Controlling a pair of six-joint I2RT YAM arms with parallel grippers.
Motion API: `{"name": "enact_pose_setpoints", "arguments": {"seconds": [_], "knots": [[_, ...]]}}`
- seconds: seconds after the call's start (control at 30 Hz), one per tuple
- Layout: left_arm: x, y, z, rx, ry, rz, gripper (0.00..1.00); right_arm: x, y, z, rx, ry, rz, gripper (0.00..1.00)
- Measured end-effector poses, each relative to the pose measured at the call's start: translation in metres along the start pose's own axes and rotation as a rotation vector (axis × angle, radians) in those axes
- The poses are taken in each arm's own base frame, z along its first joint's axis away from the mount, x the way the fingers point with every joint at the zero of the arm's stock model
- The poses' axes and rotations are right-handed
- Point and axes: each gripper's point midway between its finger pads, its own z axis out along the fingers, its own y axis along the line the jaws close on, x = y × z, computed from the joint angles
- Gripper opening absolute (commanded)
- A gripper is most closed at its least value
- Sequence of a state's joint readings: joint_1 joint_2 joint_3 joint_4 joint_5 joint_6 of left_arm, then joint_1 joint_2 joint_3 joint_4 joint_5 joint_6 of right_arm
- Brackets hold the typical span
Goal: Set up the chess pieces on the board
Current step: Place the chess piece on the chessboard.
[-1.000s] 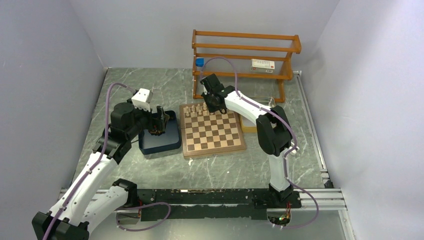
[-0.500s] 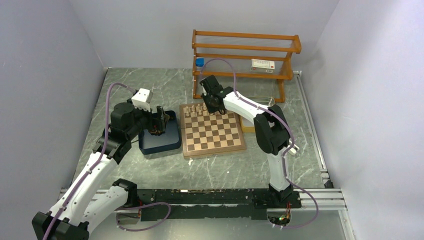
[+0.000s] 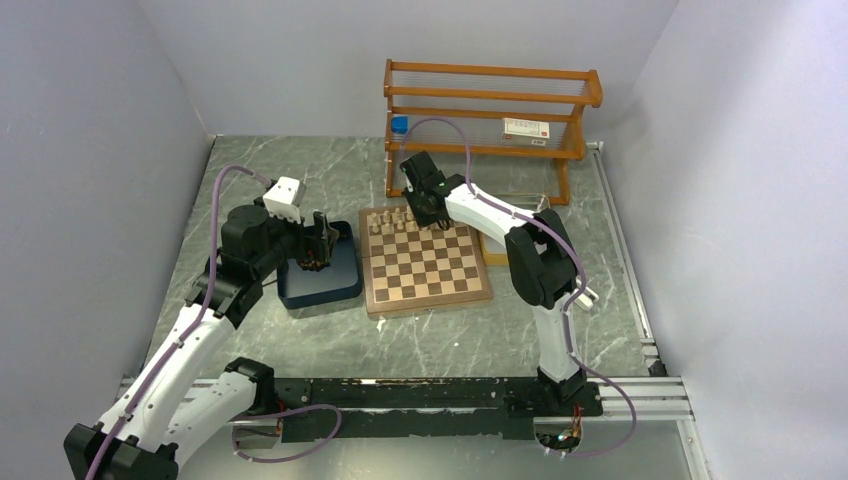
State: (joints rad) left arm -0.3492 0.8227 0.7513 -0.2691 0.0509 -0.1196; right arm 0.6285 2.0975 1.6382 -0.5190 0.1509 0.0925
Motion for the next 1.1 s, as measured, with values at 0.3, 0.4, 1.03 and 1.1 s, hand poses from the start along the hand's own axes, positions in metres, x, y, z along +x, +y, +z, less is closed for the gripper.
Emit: {"name": "enact_pose_setpoints", "arguments": {"seconds": [0.3, 0.4, 1.03, 1.1], "knots": [[0.0001, -0.0001, 0.0000, 0.000, 0.000, 0.000, 1.00, -0.0040, -0.0006, 0.0030, 0.006, -0.007, 0.001, 0.16], [0.0000, -0.0001, -0.0001, 0.000, 0.000, 0.000, 1.00, -0.0049, -0.0004, 0.0040, 0.007, -0.007, 0.001, 0.16], [0.0000, -0.0001, -0.0002, 0.000, 0.000, 0.000, 1.00, -0.0053, -0.0030, 0.0039, 0.022, 0.001, 0.001, 0.24], [0.0000, -0.0001, -0.0002, 0.000, 0.000, 0.000, 1.00, -0.0064, -0.0029, 0.0033, 0.021, 0.000, 0.002, 0.26]]}}
